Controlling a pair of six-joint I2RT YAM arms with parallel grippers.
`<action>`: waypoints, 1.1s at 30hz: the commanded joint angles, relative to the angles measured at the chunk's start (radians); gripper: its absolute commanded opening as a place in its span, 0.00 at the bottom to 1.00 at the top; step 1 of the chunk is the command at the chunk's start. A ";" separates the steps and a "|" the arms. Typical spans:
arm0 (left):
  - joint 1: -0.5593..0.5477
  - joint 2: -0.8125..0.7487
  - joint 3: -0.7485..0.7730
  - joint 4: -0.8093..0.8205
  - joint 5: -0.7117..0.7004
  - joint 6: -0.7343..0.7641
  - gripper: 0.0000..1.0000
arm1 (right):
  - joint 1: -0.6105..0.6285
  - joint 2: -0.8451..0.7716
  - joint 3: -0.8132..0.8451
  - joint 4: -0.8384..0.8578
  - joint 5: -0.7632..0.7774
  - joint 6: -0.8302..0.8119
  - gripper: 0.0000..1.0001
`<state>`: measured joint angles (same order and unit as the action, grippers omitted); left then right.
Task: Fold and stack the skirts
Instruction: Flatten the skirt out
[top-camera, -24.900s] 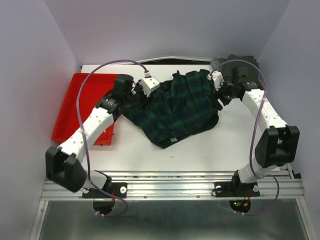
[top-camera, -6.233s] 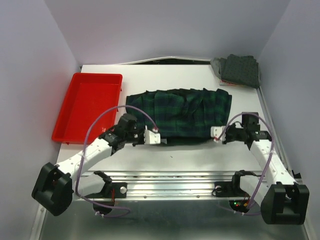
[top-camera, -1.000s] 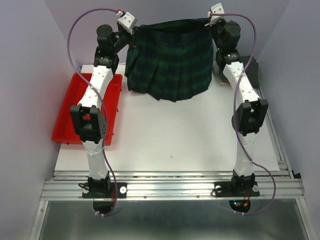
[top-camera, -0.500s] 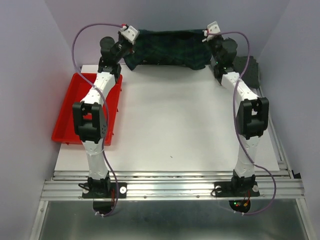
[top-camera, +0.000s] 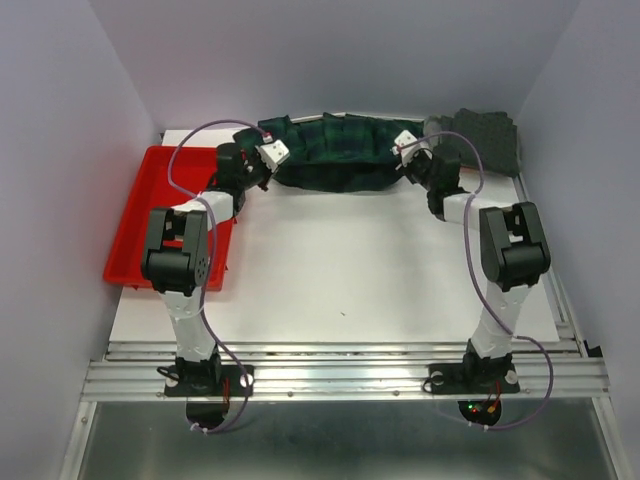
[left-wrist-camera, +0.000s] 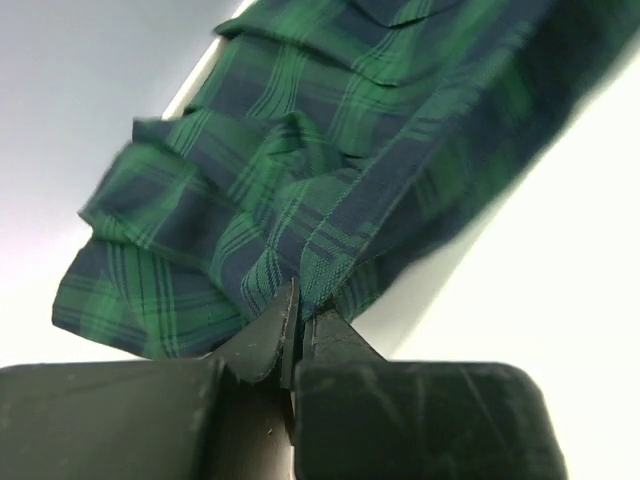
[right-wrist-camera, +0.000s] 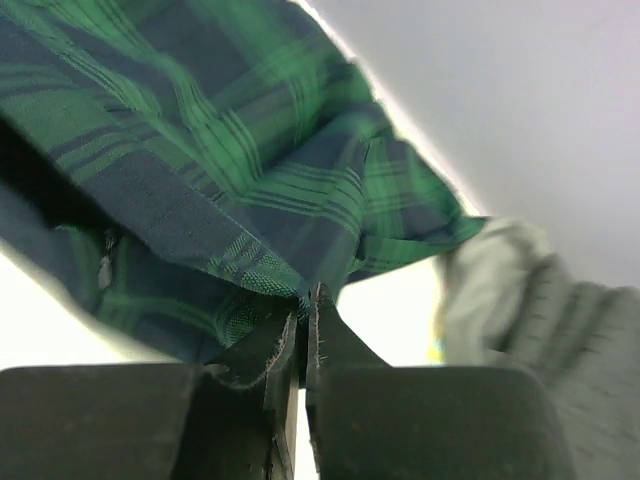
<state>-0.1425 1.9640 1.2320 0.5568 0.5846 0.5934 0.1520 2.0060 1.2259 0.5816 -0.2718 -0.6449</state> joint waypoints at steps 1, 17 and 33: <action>0.031 -0.200 -0.019 -0.026 0.093 0.101 0.00 | -0.032 -0.209 -0.049 -0.015 0.025 -0.096 0.01; -0.178 -0.343 -0.176 -0.974 0.143 0.755 0.22 | -0.032 -0.460 -0.172 -1.055 -0.109 -0.475 0.12; -0.232 -0.488 0.020 -1.330 0.169 0.631 0.64 | -0.032 -0.531 0.013 -1.338 -0.124 -0.181 0.75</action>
<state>-0.3779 1.5066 1.1778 -0.6823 0.7380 1.2961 0.1253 1.4773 1.1133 -0.7261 -0.3489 -1.0183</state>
